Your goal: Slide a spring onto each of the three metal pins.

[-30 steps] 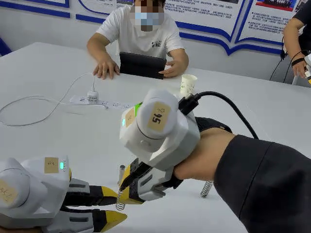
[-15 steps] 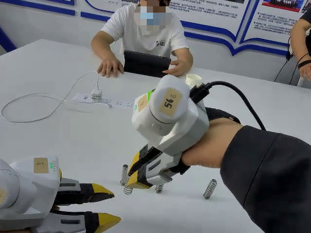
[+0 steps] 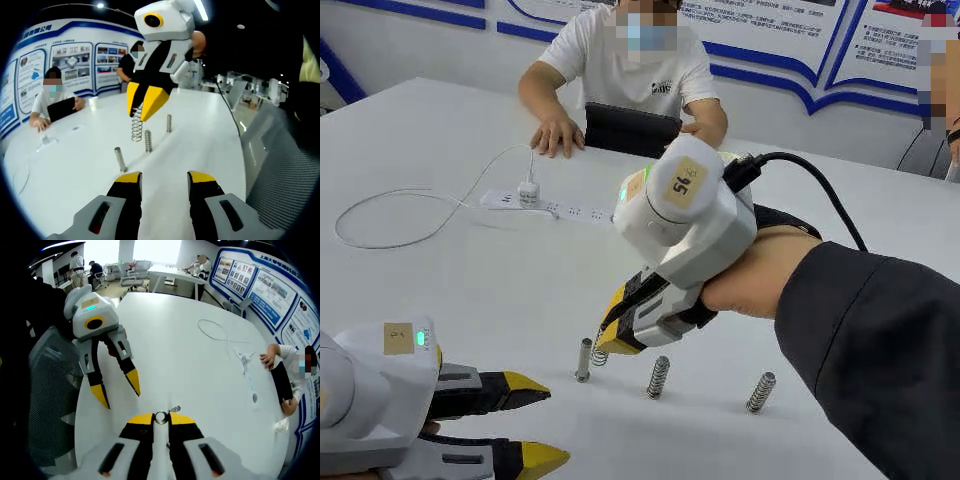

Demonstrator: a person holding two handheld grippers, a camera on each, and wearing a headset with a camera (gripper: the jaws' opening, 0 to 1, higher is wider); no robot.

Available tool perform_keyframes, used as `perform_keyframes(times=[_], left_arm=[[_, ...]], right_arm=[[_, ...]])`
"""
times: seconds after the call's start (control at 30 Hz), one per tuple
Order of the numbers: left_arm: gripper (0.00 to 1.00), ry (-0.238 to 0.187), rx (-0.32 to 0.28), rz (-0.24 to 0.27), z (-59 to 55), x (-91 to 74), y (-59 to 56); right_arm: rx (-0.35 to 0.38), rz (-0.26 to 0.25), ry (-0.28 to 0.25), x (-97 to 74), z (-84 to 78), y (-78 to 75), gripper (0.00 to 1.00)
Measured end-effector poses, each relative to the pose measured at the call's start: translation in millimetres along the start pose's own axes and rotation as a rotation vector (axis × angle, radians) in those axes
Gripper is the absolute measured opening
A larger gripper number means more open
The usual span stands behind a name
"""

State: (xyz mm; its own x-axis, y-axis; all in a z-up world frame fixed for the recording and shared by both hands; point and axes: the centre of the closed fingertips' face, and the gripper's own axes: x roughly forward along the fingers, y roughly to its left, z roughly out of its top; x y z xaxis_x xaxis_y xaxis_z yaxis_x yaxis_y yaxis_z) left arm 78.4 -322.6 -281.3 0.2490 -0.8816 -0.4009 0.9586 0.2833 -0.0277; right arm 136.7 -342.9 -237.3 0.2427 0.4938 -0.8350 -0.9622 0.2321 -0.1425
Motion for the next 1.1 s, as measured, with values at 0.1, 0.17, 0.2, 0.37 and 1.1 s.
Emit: perform_keyframes(times=[0.1, 0.17, 0.2, 0.37, 1.1], left_arm=[[0.38, -0.001, -0.004, 0.002, -0.2, -0.1, 0.4], [0.38, -0.002, -0.005, 0.003, -0.2, -0.4, 0.4], [0.38, -0.001, -0.006, 0.003, -0.4, -0.5, 0.6], [0.39, -0.003, -0.011, 0.005, -1.2, -1.2, 1.2], [0.44, -0.003, -0.046, 0.017, -8.9, -4.8, 5.2]], right_arm=[[0.011, -0.010, -0.003, 2.1, -0.4, -6.1, 0.12], [0.017, -0.016, -0.005, 3.7, -0.1, -10.0, 0.12], [0.015, -0.019, -0.004, 4.5, 0.0, -11.3, 0.12], [0.023, -0.027, -0.006, 8.8, 1.8, -19.4, 0.12], [0.042, -0.015, 0.015, 30.4, -1.1, -31.0, 0.12]])
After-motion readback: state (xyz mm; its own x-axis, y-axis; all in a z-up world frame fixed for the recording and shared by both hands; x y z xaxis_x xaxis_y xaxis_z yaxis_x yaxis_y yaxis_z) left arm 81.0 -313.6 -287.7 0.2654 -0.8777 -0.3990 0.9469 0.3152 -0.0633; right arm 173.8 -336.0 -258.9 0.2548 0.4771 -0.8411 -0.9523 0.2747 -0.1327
